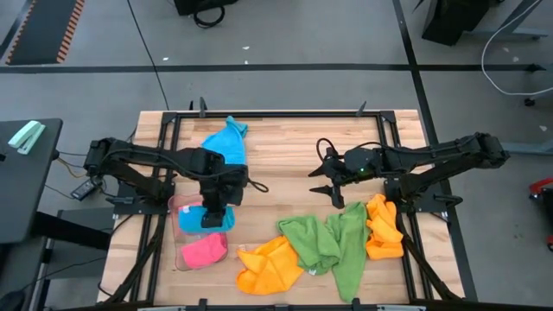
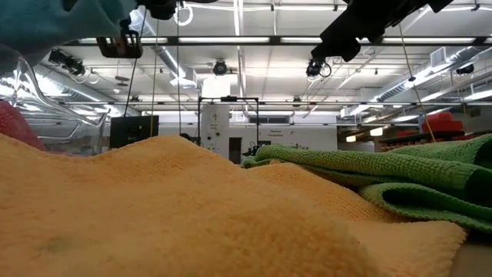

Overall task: Fold microfiber towels
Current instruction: Put the bottom blue microfiber cloth into the transparent bin

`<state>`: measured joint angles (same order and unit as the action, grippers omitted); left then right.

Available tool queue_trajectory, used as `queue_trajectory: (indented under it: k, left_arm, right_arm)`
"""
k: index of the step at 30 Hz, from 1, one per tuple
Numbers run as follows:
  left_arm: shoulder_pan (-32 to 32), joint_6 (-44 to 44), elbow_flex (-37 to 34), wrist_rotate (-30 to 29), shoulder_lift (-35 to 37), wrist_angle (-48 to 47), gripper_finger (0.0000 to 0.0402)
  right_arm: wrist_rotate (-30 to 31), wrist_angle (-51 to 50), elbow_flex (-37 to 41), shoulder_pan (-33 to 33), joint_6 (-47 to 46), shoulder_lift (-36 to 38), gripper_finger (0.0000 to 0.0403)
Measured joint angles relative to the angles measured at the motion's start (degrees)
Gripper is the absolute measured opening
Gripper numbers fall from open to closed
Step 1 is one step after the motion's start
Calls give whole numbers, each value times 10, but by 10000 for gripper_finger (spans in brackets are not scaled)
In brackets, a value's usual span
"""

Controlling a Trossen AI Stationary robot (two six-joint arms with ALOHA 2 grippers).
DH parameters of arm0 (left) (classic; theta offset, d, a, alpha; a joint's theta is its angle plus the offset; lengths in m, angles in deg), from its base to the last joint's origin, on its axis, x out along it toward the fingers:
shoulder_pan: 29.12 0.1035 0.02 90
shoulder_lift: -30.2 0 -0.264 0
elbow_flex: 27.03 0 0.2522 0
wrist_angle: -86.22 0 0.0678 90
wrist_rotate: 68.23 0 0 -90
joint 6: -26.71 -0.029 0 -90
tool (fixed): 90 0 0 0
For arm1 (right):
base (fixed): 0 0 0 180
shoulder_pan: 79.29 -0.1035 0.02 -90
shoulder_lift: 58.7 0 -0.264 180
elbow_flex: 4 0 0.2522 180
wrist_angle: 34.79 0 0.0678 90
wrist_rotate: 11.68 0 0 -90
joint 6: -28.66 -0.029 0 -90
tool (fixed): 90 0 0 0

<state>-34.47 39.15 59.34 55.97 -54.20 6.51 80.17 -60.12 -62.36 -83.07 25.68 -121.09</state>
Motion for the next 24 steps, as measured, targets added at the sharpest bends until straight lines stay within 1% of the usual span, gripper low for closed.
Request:
queue_trajectory:
  k: [3,6,9,11,13,15,17,20,24]
  left_arm:
    - [-9,6,0,-10,0,-5,29]
    - [-15,18,-2,-44,0,-20,38]
    - [-17,26,-38,-49,1,-13,37]
    - [-16,31,-69,-49,0,-13,30]
    - [-12,35,-99,-35,0,-8,24]
    - [-8,35,-125,-22,0,11,24]
    - [-4,35,-146,-20,0,36,32]
    - [4,20,-174,-20,0,46,44]
    - [27,15,-199,-19,0,72,36]
  right_arm:
    - [0,0,0,-5,0,0,233]
    - [0,0,0,-9,0,0,233]
    - [-2,0,0,-9,-2,0,233]
    - [-2,0,0,-9,-3,0,233]
    - [-2,0,0,-9,-3,0,233]
    - [-2,0,0,-9,-3,0,233]
    - [-2,1,0,-9,-3,0,233]
    - [-2,1,0,-9,-3,0,233]
    - [-2,2,0,-9,-3,0,233]
